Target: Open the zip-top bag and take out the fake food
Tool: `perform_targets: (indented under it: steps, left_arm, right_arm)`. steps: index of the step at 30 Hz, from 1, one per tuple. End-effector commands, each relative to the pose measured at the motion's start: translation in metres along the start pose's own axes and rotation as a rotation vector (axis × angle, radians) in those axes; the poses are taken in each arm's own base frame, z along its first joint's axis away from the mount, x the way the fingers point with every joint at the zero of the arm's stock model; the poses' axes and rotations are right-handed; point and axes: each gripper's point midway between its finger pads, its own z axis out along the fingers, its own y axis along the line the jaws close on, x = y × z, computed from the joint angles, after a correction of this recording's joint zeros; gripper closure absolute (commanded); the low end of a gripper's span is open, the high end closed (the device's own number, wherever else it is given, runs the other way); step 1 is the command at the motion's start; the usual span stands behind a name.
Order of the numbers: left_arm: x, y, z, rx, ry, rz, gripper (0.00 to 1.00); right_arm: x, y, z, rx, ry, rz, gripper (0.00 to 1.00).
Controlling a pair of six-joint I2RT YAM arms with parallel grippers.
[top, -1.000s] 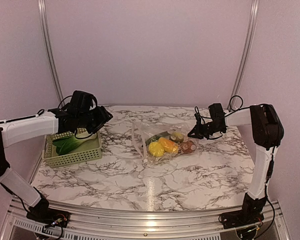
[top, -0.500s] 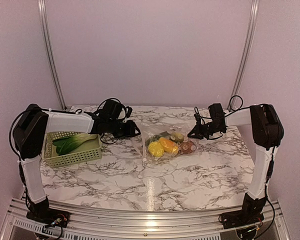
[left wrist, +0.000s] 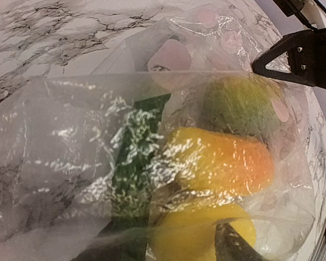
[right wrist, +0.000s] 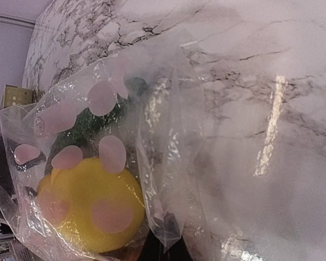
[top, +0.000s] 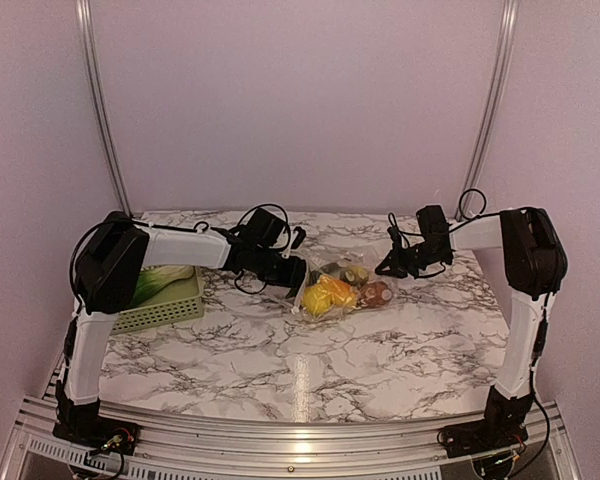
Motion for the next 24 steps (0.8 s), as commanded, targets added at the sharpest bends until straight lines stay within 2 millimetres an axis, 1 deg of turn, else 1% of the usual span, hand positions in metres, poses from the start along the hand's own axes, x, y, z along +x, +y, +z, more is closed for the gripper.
perform_targets:
  steps: [1, 2, 8, 14, 17, 18, 20, 22, 24]
  left_arm:
    - [0.002, 0.01, 0.019, -0.075, 0.049, 0.063, 0.38]
    - [0.007, 0.021, 0.029, -0.128, 0.083, 0.07, 0.35]
    - [0.023, 0.043, 0.04, -0.254, 0.159, 0.134, 0.36]
    - [0.038, 0.049, 0.05, -0.326, 0.241, 0.23, 0.37]
    - [0.043, 0.05, 0.049, -0.33, 0.265, 0.239, 0.42]
    - [0.046, 0.051, 0.047, -0.334, 0.279, 0.239, 0.46]
    - [0.047, 0.052, 0.041, -0.338, 0.29, 0.233, 0.6]
    - [0.035, 0.049, 0.021, -0.369, 0.251, 0.226, 0.71]
    - [0.023, 0.039, 0.001, -0.354, 0.19, 0.201, 0.78]
  right_arm:
    - [-0.005, 0.005, 0.003, -0.004, 0.012, -0.02, 1.0]
    - [-0.006, 0.006, 0.003, -0.002, 0.013, -0.02, 1.0]
    - [-0.008, 0.006, 0.001, 0.011, 0.017, -0.029, 1.0]
    - [-0.006, 0.004, 0.002, 0.019, 0.024, -0.033, 1.0]
    - [-0.006, 0.003, 0.001, 0.022, 0.021, -0.03, 1.0]
    - [-0.006, 0.003, 0.002, 0.022, 0.021, -0.032, 1.0]
    - [-0.007, 0.001, -0.001, 0.028, 0.014, -0.031, 1.0]
    - [-0.009, 0.001, -0.004, 0.031, 0.0, -0.027, 1.0]
    - [-0.01, -0.001, -0.008, 0.033, -0.016, -0.017, 1.0]
